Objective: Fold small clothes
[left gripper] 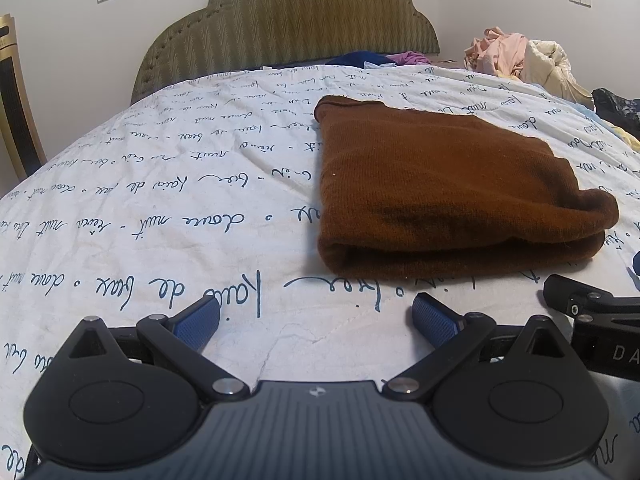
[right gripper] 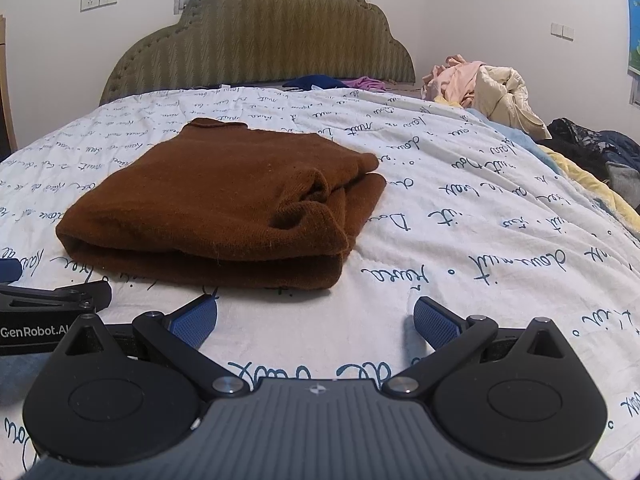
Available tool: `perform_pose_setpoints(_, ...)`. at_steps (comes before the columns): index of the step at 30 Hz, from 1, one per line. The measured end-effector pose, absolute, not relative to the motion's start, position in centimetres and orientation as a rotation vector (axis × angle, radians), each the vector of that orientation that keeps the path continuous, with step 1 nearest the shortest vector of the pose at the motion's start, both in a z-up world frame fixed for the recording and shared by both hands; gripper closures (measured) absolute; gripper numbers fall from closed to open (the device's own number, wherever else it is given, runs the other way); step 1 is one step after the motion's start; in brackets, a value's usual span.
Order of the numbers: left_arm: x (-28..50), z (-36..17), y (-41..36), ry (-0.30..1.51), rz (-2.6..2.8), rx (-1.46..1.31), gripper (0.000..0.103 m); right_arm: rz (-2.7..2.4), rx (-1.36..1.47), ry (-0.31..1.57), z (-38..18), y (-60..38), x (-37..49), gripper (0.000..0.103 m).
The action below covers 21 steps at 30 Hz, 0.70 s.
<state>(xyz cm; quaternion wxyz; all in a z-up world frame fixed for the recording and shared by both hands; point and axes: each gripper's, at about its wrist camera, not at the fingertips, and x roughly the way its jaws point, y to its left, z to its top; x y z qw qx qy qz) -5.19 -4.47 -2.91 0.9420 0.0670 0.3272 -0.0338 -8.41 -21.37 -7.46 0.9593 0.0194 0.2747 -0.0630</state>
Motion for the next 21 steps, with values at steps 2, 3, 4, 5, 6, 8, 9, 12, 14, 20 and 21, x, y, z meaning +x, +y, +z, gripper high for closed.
perform_pose_setpoints(2, -5.24, -2.91, -4.43, 0.667, -0.069, 0.135, 0.0, -0.128, 0.04, 0.552, -7.45, -21.37, -8.49, 0.0)
perform_pose_setpoints(3, -5.26, -2.9, -4.41, 0.666, -0.069, 0.134, 0.0, -0.127, 0.04, 0.551, -7.44, -21.37, -8.49, 0.0)
perform_pose_setpoints(4, -5.28, -2.91, -4.42, 0.665, -0.069, 0.133, 0.0, -0.127, 0.04, 0.551, -7.45, -21.36, -8.48, 0.0)
perform_pose_setpoints(5, -5.29, -2.92, -4.4, 0.665, -0.069, 0.133, 0.0, -0.126, 0.04, 0.551, -7.46, -21.38, -8.49, 0.0)
perform_pose_setpoints(6, -5.33, -2.9, -4.37, 0.663, -0.069, 0.131, 0.0, -0.126, 0.041, 0.551, -7.45, -21.39, -8.5, 0.0)
perform_pose_setpoints(8, -5.39, -2.84, -4.27, 0.655, -0.065, 0.125, 0.0, -0.126, 0.041, 0.551, -7.46, -21.38, -8.49, 0.0)
perform_pose_setpoints(9, -5.53, -2.78, -4.2, 0.648, -0.062, 0.121, 0.0, -0.126, 0.042, 0.55, -7.46, -21.36, -8.53, 0.0)
perform_pose_setpoints(12, -5.68, -2.69, -4.0, 0.64, -0.06, 0.107, 0.0, -0.122, 0.047, 0.543, -7.41, -21.37, -8.64, 0.0)
perform_pose_setpoints(14, -5.62, -2.64, -3.95, 0.643, -0.059, 0.104, 0.0, -0.12, 0.052, 0.539, -7.36, -21.43, -8.75, 0.0)
perform_pose_setpoints(20, -5.61, -2.66, -3.89, 0.643, -0.058, 0.107, 0.0, -0.118, 0.061, 0.537, -7.35, -21.54, -8.84, 0.0)
perform_pose_setpoints(21, -5.61, -2.66, -3.89, 0.643, -0.059, 0.107, 0.0, -0.116, 0.06, 0.538, -7.35, -21.52, -8.84, 0.0)
